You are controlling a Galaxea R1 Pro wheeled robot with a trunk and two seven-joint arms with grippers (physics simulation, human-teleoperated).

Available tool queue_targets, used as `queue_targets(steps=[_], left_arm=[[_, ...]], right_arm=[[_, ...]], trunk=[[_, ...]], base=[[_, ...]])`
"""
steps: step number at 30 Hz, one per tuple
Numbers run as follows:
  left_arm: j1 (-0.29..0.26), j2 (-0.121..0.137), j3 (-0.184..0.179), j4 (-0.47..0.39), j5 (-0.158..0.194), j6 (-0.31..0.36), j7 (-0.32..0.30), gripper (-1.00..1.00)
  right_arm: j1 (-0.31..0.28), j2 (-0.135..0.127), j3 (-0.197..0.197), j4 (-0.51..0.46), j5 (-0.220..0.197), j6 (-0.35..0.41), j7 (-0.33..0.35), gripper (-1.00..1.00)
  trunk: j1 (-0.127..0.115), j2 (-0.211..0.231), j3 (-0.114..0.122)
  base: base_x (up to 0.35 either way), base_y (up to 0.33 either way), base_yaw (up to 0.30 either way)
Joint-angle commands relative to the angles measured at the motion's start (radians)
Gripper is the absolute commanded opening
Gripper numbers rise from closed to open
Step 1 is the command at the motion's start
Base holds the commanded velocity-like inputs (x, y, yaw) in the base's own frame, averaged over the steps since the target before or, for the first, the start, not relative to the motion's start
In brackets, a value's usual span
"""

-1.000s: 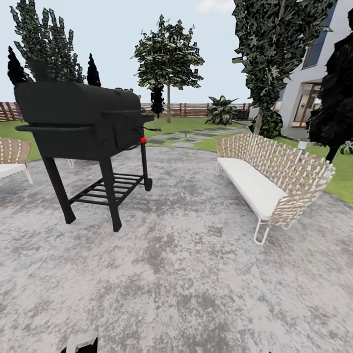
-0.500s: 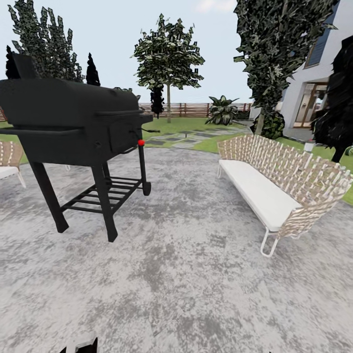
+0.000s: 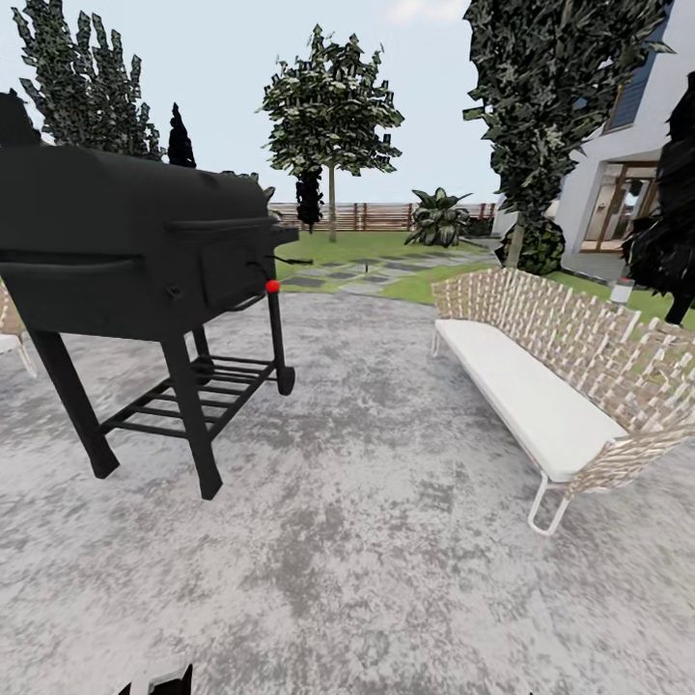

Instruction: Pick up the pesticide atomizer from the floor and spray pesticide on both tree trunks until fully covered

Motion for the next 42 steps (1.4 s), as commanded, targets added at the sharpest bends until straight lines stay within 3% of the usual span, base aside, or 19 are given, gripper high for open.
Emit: queue_targets(steps=[1, 42], left_arm=[[0.000, 0.000, 0.000, 0.000, 0.000, 0.000, 0.000, 1.00], [-0.001, 0.000, 0.000, 0.002, -0.002, 0.000, 0.000, 1.00]], right_arm=[[0.000, 0.000, 0.000, 0.000, 0.000, 0.000, 0.000, 1.00], [0.000, -0.001, 0.000, -0.001, 0.000, 0.000, 0.000, 1.00]], trunk=[[0.000, 0.000, 0.000], [0.000, 0.000, 0.000]], base=[[0.340, 0.000, 0.000], [0.340, 0.000, 0.000]])
